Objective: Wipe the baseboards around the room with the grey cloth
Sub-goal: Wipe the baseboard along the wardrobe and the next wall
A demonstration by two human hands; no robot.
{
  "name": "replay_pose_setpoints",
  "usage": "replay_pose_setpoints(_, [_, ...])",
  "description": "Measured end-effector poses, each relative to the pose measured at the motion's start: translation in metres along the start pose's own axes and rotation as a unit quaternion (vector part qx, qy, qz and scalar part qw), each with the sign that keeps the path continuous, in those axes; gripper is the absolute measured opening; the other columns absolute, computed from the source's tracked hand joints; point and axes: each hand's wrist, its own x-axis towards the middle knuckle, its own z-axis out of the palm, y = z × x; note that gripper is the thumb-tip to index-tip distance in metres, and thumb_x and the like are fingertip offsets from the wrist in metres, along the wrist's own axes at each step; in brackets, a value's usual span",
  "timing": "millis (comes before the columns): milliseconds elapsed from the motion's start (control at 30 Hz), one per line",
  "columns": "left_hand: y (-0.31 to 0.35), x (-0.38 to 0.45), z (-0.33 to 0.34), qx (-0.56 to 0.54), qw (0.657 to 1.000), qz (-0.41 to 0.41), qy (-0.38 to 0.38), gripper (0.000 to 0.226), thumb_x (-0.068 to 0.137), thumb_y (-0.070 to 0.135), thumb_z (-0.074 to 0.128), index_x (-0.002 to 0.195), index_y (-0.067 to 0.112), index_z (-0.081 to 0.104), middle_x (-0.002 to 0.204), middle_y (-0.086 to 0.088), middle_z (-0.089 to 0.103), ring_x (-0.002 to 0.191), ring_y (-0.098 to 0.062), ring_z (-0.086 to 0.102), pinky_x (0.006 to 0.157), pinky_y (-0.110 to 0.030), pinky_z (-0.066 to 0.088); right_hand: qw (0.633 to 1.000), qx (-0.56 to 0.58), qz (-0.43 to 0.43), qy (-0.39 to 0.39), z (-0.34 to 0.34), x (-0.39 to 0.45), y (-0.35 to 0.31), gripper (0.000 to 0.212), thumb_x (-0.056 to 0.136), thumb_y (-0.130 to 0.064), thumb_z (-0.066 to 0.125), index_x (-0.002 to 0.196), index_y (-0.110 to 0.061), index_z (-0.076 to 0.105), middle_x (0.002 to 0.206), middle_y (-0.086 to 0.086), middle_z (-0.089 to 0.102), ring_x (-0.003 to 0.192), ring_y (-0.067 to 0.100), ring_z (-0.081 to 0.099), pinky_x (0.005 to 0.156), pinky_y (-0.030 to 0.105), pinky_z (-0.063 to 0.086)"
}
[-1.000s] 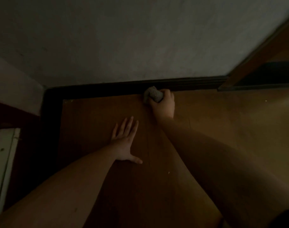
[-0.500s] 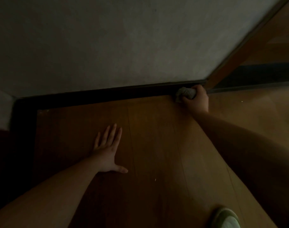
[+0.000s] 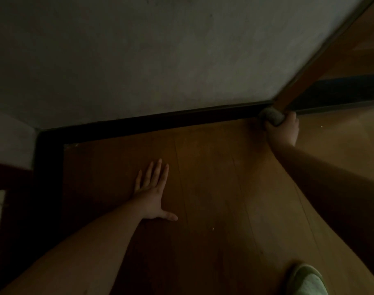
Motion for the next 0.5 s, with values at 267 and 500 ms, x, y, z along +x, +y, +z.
replay_pose_setpoints(267, [-0.004, -0.002, 0.000, 0.001, 1.000, 0.005, 0.010, 0.156, 0.045, 0.092, 0.065, 0.135, 0.035, -0.049, 0.139, 0.008, -0.060, 0.123, -0.013, -0.059, 0.110, -0.049, -0.025, 0.984, 0.088, -0.092, -0.126, 0.076, -0.116, -0.099, 0.050, 0.074, -0.027, 0.080, 0.117, -0.013, 0.056, 0.114, 0.008, 0.061, 0.103, 0.021, 0.059, 0.081, 0.026, 0.044])
replay_pose_setpoints(500, [-0.001, -0.002, 0.003, -0.003, 1.000, 0.001, 0.010, 0.156, 0.047, 0.091, 0.067, 0.133, 0.036, -0.051, 0.137, 0.009, -0.062, 0.123, -0.016, -0.057, 0.110, -0.049, -0.025, 0.973, 0.107, -0.097, -0.182, 0.111, -0.158, -0.147, 0.049, 0.077, -0.032, 0.078, 0.113, -0.013, 0.051, 0.115, 0.008, 0.059, 0.103, 0.022, 0.059, 0.078, 0.031, 0.044])
